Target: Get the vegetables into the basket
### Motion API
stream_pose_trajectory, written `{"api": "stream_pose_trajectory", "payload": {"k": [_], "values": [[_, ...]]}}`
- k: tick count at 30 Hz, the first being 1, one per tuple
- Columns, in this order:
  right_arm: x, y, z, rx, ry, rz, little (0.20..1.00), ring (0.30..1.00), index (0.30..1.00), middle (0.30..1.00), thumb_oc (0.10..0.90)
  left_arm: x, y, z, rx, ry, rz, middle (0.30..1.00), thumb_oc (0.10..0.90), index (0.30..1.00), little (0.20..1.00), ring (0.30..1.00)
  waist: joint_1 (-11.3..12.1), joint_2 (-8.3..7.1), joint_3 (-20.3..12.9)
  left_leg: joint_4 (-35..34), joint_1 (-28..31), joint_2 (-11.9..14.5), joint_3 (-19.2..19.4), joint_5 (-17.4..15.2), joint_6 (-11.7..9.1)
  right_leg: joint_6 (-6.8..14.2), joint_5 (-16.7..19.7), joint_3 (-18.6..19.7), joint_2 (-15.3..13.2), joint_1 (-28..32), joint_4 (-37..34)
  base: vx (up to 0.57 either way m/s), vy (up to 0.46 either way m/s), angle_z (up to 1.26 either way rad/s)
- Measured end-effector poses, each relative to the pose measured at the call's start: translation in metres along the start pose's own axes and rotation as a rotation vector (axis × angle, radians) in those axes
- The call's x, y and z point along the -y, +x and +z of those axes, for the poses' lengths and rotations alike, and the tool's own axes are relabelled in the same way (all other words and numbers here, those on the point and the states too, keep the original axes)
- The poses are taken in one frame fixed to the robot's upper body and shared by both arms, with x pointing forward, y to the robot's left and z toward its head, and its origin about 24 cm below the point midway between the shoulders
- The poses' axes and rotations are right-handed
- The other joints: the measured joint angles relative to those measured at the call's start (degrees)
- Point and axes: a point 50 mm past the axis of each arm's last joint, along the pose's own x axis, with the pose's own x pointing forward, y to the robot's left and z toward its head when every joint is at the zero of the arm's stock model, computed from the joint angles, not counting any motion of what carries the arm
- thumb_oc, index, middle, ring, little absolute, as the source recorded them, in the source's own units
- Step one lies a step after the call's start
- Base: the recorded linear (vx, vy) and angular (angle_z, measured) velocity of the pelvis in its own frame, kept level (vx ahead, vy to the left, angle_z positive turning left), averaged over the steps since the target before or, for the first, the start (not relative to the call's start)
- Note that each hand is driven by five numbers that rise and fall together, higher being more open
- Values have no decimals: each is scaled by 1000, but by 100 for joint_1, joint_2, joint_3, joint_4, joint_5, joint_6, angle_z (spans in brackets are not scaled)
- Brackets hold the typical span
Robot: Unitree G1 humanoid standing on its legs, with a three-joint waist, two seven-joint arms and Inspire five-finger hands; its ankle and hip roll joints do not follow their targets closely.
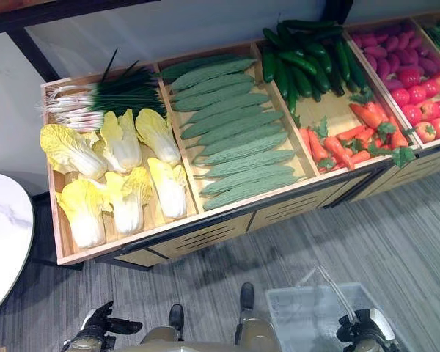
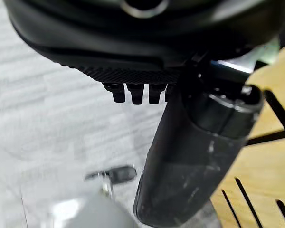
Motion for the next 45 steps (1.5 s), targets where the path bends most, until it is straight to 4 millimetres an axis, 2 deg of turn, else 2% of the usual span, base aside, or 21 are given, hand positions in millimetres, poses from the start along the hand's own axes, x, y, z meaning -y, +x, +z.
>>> {"api": "stream_pose_trajectory", "payload": {"k": [1, 2, 3, 4, 5, 9, 11, 13, 16, 18, 19, 21, 23, 27, 29, 36, 37, 40, 45], "values": [[0, -1, -4, -7, 6, -2, 300, 300, 300, 300, 400, 6, 0, 2, 3, -23, -2, 1000, 900, 1000, 1000, 1000, -3, 16, 7, 7, -70, 10, 51, 82, -28, -28, -37, -149, -7, 4, -16, 74, -55, 64], [0, -1, -3, 5, 9, -8, 300, 300, 300, 300, 400, 5, -1, -5, -29, -33, 13, 1000, 900, 1000, 1000, 1000, 2, 127, -33, -20, -97, 10, 279, 72, -23, -28, -37, -179, -4, 16, 11, 118, -65, 43], [-1, -1, -4, 5, 6, -9, 300, 300, 300, 300, 400, 5, -2, -8, -41, -43, 25, 1000, 900, 1000, 1000, 1000, -3, 189, -69, -56, -90, 12, 336, -12, 51, -28, -37, -203, 3, 16, 7, 119, -36, 16], [-3, -2, -4, 4, -1, -3, 300, 300, 300, 300, 400, -1, -3, -15, -78, -129, 71, 1000, 900, 1000, 1000, 1000, -3, 282, -122, -197, -10, 34, 358, -192, 0, -26, -36, -264, 26, 25, -9, 68, -6, 8], [-16, -6, -7, -8, 4, 26, 300, 300, 300, 300, 400, -29, -4, -29, -181, -380, 287, 1000, 900, 1000, 1000, 1000, 1, 219, -219, -370, 101, 9, 464, -175, -36, -2, -25, -249, -16, 71, -14, 49, 21, 2], [-29, -12, -16, -28, -3, 50, 300, 300, 300, 300, 400, -97, -13, -40, -244, -578, 668, 1000, 900, 1000, 1000, 1000, 11, 117, -362, -424, 120, -53, 488, -105, 41, 49, -2, -246, -79, 36, 15, 29, 16, 2], [-30, -13, -22, -48, -30, 58, 300, 300, 300, 300, 400, -135, -24, -47, -271, -678, 814, 1000, 900, 1000, 1000, 1000, 8, 50, -447, -498, 172, -64, 508, -62, 72, 65, -6, -232, -84, 42, 15, 18, 38, -3], [-28, -13, -25, -62, -39, 54, 300, 300, 300, 300, 400, -164, -32, -46, -256, -787, 932, 1000, 900, 1000, 1000, 1000, 7, -18, -508, -521, 231, -87, 549, -40, 101, 139, 27, -182, -96, 63, 15, -3, 51, -8], [-25, -13, -26, -63, -52, 44, 300, 300, 300, 300, 400, -182, -32, -26, -148, -821, 979, 1000, 900, 1000, 1000, 1000, 16, -26, -518, -522, 262, -157, 566, -23, 96, 186, 32, -170, -164, 97, 16, -7, 38, 1], [-30, -15, -28, -58, -49, 57, 300, 300, 300, 300, 400, -197, -35, 32, 150, -864, 993, 1000, 900, 1000, 1000, 1000, 127, -83, -485, -538, 261, -175, 540, -21, 101, 204, 28, -199, -184, 114, 17, -7, 21, 10], [-33, -16, -28, -54, -46, 64, 300, 300, 300, 300, 400, -208, -50, 74, 415, -791, 1005, 1000, 900, 1000, 1000, 1000, 167, -141, -444, -553, 262, -174, 495, 1, 92, 208, 28, -237, -186, 129, 16, -3, 0, 9], [-36, -19, -32, -62, -34, 65, 300, 300, 300, 300, 400, -206, -74, 119, 649, -832, 1005, 1000, 900, 1000, 1000, 1000, 179, -182, -420, -568, 250, -184, 478, 1, 92, 219, 31, -263, -201, 133, 16, -2, -7, 10], [-38, -19, -32, -74, 0, 60, 300, 300, 300, 300, 400, -198, -98, 155, 893, -757, 1015, 1000, 900, 1000, 1000, 1000, 78, -135, -397, -647, 273, -193, 450, 18, 73, 226, 31, -276, -205, 135, 11, -2, -8, 3], [-38, -20, -33, -79, -2, 62, 300, 300, 300, 300, 400, -178, -96, 163, 895, -758, 1000, 1000, 900, 1000, 1000, 1000, -19, -86, -314, -646, 302, -181, 467, 45, 91, 234, 23, -267, -189, 137, -13, -8, -2, -2], [-37, -18, -29, -65, 1, 57, 300, 300, 300, 300, 400, -167, -92, 165, 893, -675, 975, 1000, 900, 1000, 1000, 1000, -16, -95, -214, -644, 304, -176, 468, 46, 91, 234, 23, -266, -185, 137, -14, 0, 0, 0], [-34, -12, -5, 4, 8, 48, 300, 300, 300, 300, 400, -113, -90, 189, 1002, -510, 664, 1000, 900, 1000, 1000, 1000, -18, -42, -129, -641, 329, -185, 514, 45, 96, 243, 14, -212, -189, 131, -14, -3, 3, -3], [-34, -11, -2, 13, 5, 48, 300, 300, 300, 300, 400, -100, -93, 194, 1028, -528, 602, 1000, 900, 1000, 1000, 1000, -9, -39, -127, -643, 333, -189, 528, 42, 99, 243, 14, -197, -190, 132, -14, -3, -2, -6], [-33, -10, 4, 30, 12, 46, 300, 300, 300, 300, 400, -78, -97, 200, 1068, -487, 485, 1000, 900, 1000, 1000, 1000, -78, -31, -119, -645, 361, -184, 571, 36, 106, 244, 14, -155, -182, 134, -14, -5, -7, -7], [-33, -9, 6, 34, 15, 43, 300, 300, 300, 300, 400, -74, -98, 201, 1081, -456, 437, 1000, 900, 1000, 1000, 1000, -152, -13, -14, -645, 389, -178, 603, 35, 108, 244, 15, -126, -173, 142, -14, -4, -2, -3]]}}
